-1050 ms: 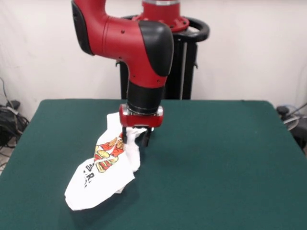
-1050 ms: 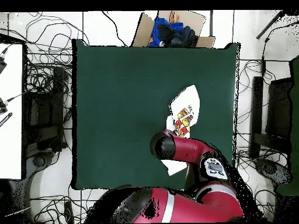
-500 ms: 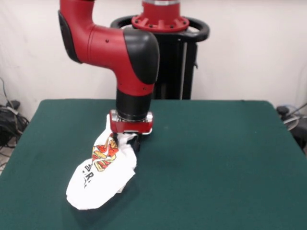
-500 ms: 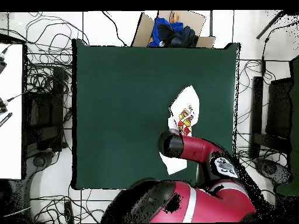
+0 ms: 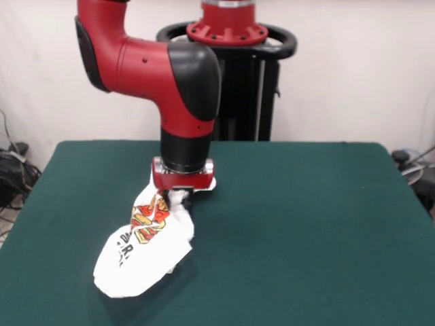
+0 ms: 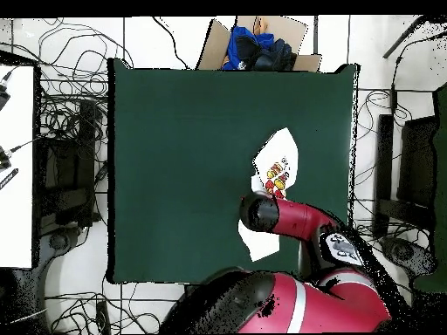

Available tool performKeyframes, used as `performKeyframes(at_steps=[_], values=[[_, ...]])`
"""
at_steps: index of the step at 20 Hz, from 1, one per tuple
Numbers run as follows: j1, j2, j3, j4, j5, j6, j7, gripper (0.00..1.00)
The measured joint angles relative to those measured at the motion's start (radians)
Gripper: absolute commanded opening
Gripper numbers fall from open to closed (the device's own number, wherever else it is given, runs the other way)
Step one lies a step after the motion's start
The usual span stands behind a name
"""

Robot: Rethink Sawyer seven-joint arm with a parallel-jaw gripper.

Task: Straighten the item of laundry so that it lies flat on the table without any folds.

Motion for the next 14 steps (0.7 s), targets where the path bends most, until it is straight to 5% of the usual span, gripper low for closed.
performKeyframes(at_steps=[14], values=[[-0.020, -0.005, 0.014, -0.006, -0.024, 0.006, 0.000, 0.00]])
